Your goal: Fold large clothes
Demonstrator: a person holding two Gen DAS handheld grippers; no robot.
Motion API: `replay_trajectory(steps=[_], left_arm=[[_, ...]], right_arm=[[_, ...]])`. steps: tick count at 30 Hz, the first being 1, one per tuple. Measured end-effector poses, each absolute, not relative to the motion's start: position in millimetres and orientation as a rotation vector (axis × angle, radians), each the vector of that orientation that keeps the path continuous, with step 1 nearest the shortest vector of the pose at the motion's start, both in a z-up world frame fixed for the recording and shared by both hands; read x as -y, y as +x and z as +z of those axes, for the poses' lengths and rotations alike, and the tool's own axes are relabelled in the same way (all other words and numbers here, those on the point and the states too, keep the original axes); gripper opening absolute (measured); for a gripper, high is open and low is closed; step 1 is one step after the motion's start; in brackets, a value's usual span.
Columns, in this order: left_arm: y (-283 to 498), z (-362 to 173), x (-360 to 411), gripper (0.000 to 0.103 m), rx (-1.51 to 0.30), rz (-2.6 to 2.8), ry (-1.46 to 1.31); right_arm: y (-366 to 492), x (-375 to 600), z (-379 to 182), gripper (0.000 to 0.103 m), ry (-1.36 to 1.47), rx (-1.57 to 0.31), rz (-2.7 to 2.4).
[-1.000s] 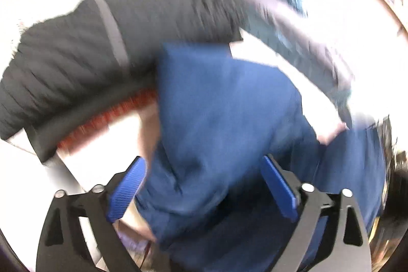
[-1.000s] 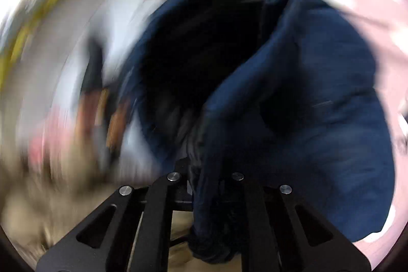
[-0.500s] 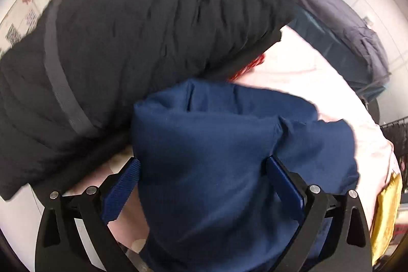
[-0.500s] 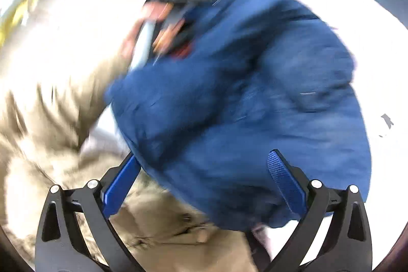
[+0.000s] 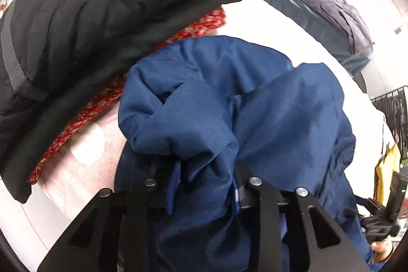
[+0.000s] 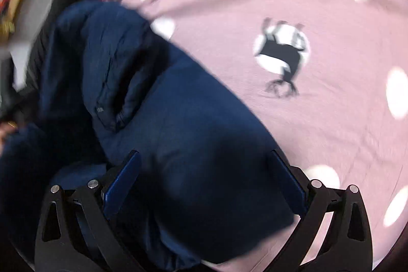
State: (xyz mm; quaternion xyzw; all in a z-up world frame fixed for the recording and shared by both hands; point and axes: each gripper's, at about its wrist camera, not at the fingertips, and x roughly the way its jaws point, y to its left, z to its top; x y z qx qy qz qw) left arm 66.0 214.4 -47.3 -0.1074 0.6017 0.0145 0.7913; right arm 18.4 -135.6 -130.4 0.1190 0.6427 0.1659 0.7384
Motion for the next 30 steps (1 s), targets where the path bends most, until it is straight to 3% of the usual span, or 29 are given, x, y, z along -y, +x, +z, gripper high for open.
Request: replay_trajectory(steps=[1,5,7,16,20,23,24,25,26,27,28,30], left_arm=[[64.3,-49.6,-209.7,0.028,-1.292,0.026,-0.233],[54.9,-32.5,-202.2,0.022,-1.256,-0.027,-0.299],[48.7,-11.1,-201.2,0.015,-1.212,-0.066,-0.333],[51.5,117.5,-197.9,0.011,-0.932,-0.19,-0.379],[66.3,157.4,-205.4,0.011,-0.791,-0.29,-0.52],[81.9,160.5,-200.2,0.011,-0.763,-0.285,-0.507],[88.3,155.9,-198.5,0.012,-0.773,-0.292,-0.529],[100.6,140.9,-198.2,0.021,-0.808,-0.311,-0.596],[108.0,129.9,-197.8,0.03,-0.838,-0.311,-0.628],[118.1,113.4,-198.0,0.061,-0.881,-0.284,-0.643],[131.5,88.4,-199.5,0.086,-0.944,-0.183,-0.645],[140.3,54.8,-202.6,0.087,-0.986,-0.102,-0.686]], right_arm=[[21.0,114.4,-132.9,0.096,0.174,-1.394,0.381],[22.2,93.2,-127.3,0.018,0.123,-1.383,0.337],[19.3,106.9,-97.7,0.01,0.241,-1.314,0.366],[-16.5,283.6,114.7,0.008,0.804,-0.71,0.389],[-61.5,353.1,190.2,0.008,0.839,-0.414,0.307],[-89.9,424.8,216.3,0.009,0.888,-0.248,0.168],[-102.3,438.5,218.4,0.009,0.896,-0.222,0.128],[-117.9,454.4,219.9,0.014,0.907,-0.21,0.094],[-125.9,475.3,210.2,0.033,0.945,-0.223,0.042],[-130.7,488.9,197.3,0.055,0.987,-0.247,-0.006],[-133.1,506.2,173.8,0.099,1.035,-0.282,-0.086],[-138.6,516.9,130.1,0.097,1.063,-0.406,-0.303]])
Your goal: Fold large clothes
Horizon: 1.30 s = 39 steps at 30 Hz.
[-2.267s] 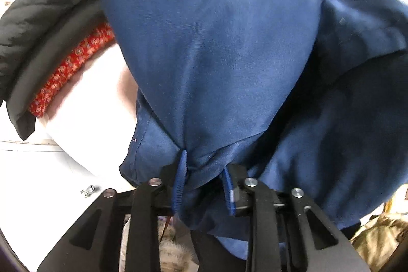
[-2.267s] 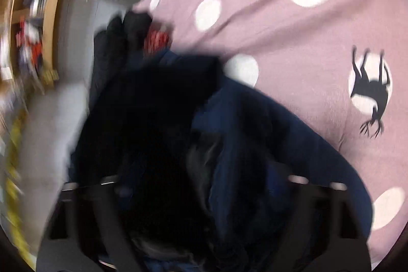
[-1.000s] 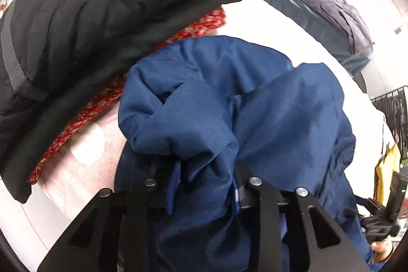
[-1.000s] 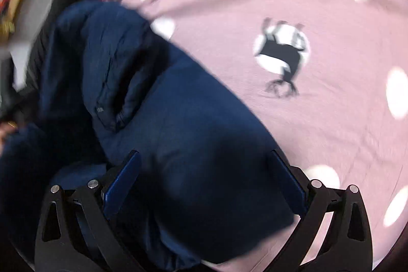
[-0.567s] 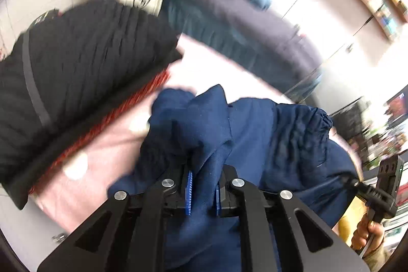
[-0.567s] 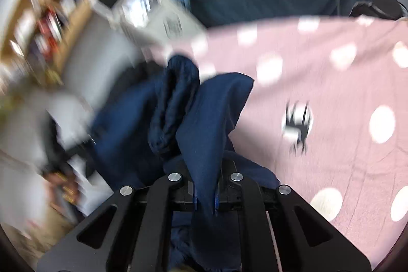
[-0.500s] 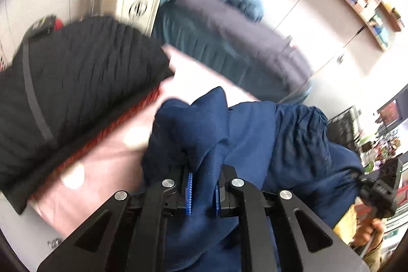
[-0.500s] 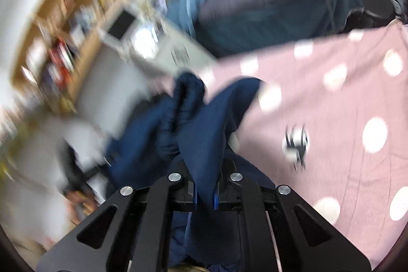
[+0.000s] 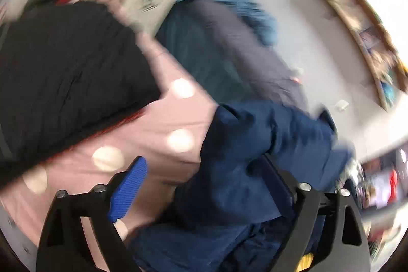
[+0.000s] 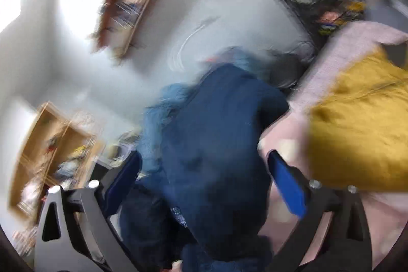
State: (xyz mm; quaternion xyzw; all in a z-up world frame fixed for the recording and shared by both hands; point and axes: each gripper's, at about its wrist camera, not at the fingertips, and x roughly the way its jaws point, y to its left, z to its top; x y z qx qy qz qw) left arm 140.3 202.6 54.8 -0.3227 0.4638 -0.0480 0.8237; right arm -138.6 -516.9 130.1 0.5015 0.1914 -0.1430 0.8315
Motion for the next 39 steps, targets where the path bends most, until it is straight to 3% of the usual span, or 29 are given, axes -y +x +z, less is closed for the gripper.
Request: replay_trajectory(steps=[2,6,15,27,30,32,33,34,35,39], left_arm=[[145.5,23.1,-198.5,0.087,-1.051,-0.079,-0.675],[134.4,-23.3,-184.4,0.088,-1.182,-0.073,-0.581],[84.5,-90.7,-156.1,0.091,-1.366,-0.217,-0.346],[42.7,-159.2,-142.2,0.095,-1.422,-0.156,-0.397],[45.1,-171.2,-117.4,0.091,-1.474,-0.207,-0.437],[47.0,-169.6,-100.8,0.081,-1.492,-0.277,-0.432],[48.0,-168.0,-93.8,0.071,-1.5,-0.31,-0.417],[48.9,-163.4,-83.1,0.069,-1.506,-0.34,-0.359],[49.4,-158.9,-77.8,0.067,-1.499,-0.351,-0.312],[55.0,-133.1,-78.5,0.03,-1.454,-0.388,-0.268]], right_arm=[[-144.7,537.9,83.6,0.097,1.121,-0.586,-0.439],[-159.5,502.8,-3.2,0.097,1.303,-0.738,-0.405],[-127.2,382.9,-69.6,0.097,1.041,-1.125,-0.118],[-81.5,265.0,-160.5,0.095,0.597,-1.449,0.119],[-66.2,239.5,-160.2,0.074,0.48,-1.476,0.124],[-58.2,229.7,-151.5,0.044,0.411,-1.474,0.127],[-55.9,229.8,-145.0,0.038,0.409,-1.457,0.132],[-55.0,233.0,-138.7,0.026,0.432,-1.435,0.133],[-55.1,236.9,-132.5,0.022,0.461,-1.41,0.134],[-64.6,263.6,-84.7,0.016,0.662,-1.23,0.175]])
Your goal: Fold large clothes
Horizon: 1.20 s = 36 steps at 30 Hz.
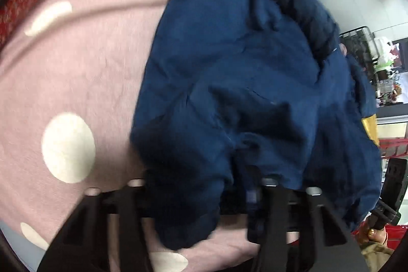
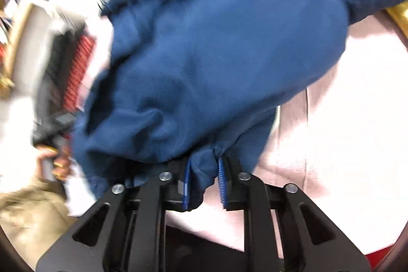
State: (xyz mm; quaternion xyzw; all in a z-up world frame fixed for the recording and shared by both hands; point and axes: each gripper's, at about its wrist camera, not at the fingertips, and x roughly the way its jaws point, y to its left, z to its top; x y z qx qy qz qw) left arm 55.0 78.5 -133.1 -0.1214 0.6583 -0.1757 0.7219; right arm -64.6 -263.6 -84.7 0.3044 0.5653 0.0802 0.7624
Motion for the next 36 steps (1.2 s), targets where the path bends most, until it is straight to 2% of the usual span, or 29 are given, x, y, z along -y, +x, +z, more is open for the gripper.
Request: replay_trajectory(steps=[4,10,14,15,16,17,18,19,20,22,23,26,30,36], left_arm=[[60.2,-90.5,-89.1,0.022,-1.38,-0.476,-0.262],[62.8,-26.4,-131.7,0.02,-1.275,-0.525,-0.271],[63.4,-29.5,-138.9,0.021,-1.3,-0.555,-0.294],[63.4,-35.7,-135.2,0.026,-1.316,-0.557,-0.295],[63.0,-44.3,-132.1,0.036,-1.347,-0.541,-0.284],[62.0,-53.2,-127.5,0.043,-1.382,-0.517,-0.263],[59.4,-59.4,-122.6,0.052,-1.4,-0.519,-0.245],[56.9,-64.0,-118.5,0.06,-1.413,-0.537,-0.234],[54.7,-66.7,-113.7,0.065,-1.424,-0.551,-0.229],[51.2,-68.9,-112.6,0.082,-1.41,-0.547,-0.206],[51.3,-68.7,-116.3,0.084,-1.393,-0.532,-0.209],[63.9,-71.8,-136.4,0.086,-1.392,-0.467,-0.283],[85.0,-67.3,-167.6,0.086,-1.356,-0.396,-0.376],[101.8,-63.1,-185.8,0.088,-1.308,-0.343,-0.354]], right_arm=[[-90.3,294.4,-47.2,0.014,0.792,-1.084,0.153],[-166.7,342.7,-10.7,0.012,0.966,-0.927,0.084],[-216.9,365.9,-43.8,0.014,1.147,-0.901,0.03],[-224.3,369.0,-61.7,0.018,1.207,-0.921,-0.018],[-232.9,373.6,-82.2,0.03,1.252,-0.968,-0.121],[-236.8,373.7,-99.6,0.054,1.271,-1.035,-0.245],[-247.1,378.2,-117.9,0.065,1.307,-1.11,-0.376],[-256.1,381.2,-128.8,0.069,1.361,-1.128,-0.446],[-271.7,383.3,-138.4,0.069,1.461,-1.079,-0.499],[-284.2,382.3,-140.2,0.069,1.522,-1.021,-0.545],[-280.9,380.4,-135.7,0.07,1.479,-1.036,-0.556],[-255.2,369.3,-121.8,0.079,1.305,-1.083,-0.542],[-220.6,346.3,-105.9,0.079,1.187,-1.106,-0.43],[-163.2,295.5,-92.9,0.079,0.901,-1.213,-0.248]])
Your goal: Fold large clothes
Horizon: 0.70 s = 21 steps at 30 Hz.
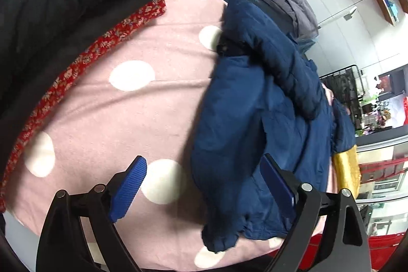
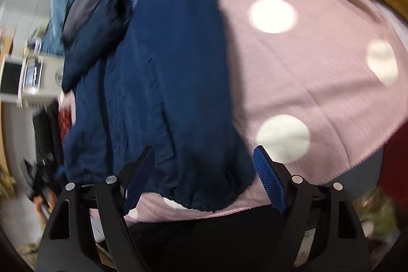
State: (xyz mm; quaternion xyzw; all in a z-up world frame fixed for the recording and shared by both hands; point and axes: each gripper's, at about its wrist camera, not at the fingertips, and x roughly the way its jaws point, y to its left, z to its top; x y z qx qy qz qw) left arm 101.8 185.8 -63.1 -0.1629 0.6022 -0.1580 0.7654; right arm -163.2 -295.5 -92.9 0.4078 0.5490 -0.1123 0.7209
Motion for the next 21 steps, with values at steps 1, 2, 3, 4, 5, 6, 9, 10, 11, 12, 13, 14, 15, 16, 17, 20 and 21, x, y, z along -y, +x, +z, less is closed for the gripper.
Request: replay_trajectory(steps=[1,2,3,4,5,6,9,10,11,12,13,14,15,16,17,20,21], left_arm=[[100.8,-65.4,-184.8,0.088,-1.311,-0.345,-0.349],[98.3,-68.7,-183.3,0.088,-1.317,-0.353,-0.343],[96.1,-72.3,-183.6,0.088,-1.324,-0.355,-0.335],[91.7,-77.7,-182.2,0.088,-1.338,-0.352,-0.32],[87.2,-84.6,-181.6,0.088,-1.356,-0.345,-0.303],[84.1,-90.2,-182.8,0.088,-1.369,-0.341,-0.292],[74.2,-108.9,-187.3,0.088,-1.398,-0.305,-0.29],[73.6,-112.8,-189.4,0.088,-1.404,-0.291,-0.3],[73.4,-117.3,-191.4,0.088,-1.411,-0.277,-0.316],[74.3,-122.3,-193.0,0.088,-1.42,-0.271,-0.34],[75.2,-125.0,-192.8,0.088,-1.424,-0.274,-0.353],[76.7,-128.1,-190.6,0.088,-1.429,-0.274,-0.357],[77.8,-130.0,-186.6,0.088,-1.432,-0.274,-0.353],[79.3,-132.9,-177.1,0.088,-1.435,-0.287,-0.336],[79.9,-135.6,-168.4,0.088,-1.441,-0.307,-0.325],[80.3,-158.3,-138.4,0.089,-1.509,-0.393,-0.353],[79.1,-171.2,-124.9,0.087,-1.561,-0.4,-0.362]], right_arm=[[-153.7,286.5,-92.4,0.079,0.85,-1.234,-0.213],[-145.6,279.7,-94.5,0.079,0.812,-1.248,-0.191],[-138.4,272.1,-95.3,0.079,0.754,-1.265,-0.17],[-133.6,266.0,-97.1,0.079,0.697,-1.281,-0.163],[-129.8,262.0,-101.4,0.085,0.66,-1.297,-0.16],[-127.8,259.3,-104.0,0.089,0.634,-1.313,-0.155],[-121.3,255.4,-125.1,0.09,0.616,-1.344,-0.131],[-119.6,255.0,-136.8,0.09,0.61,-1.372,-0.126],[-119.1,255.6,-145.7,0.09,0.617,-1.39,-0.125],[-119.2,257.7,-157.8,0.09,0.648,-1.415,-0.13],[-120.7,259.8,-170.4,0.09,0.702,-1.439,-0.13],[-120.5,259.9,-175.6,0.09,0.733,-1.444,-0.121],[-118.7,259.0,-178.2,0.09,0.738,-1.446,-0.107],[-115.7,258.2,-179.2,0.09,0.723,-1.455,-0.098],[-113.3,258.2,-179.8,0.09,0.716,-1.457,-0.092],[-108.2,258.8,-178.5,0.046,0.703,-1.449,-0.067],[-107.4,259.8,-175.6,0.035,0.7,-1.441,-0.06]])
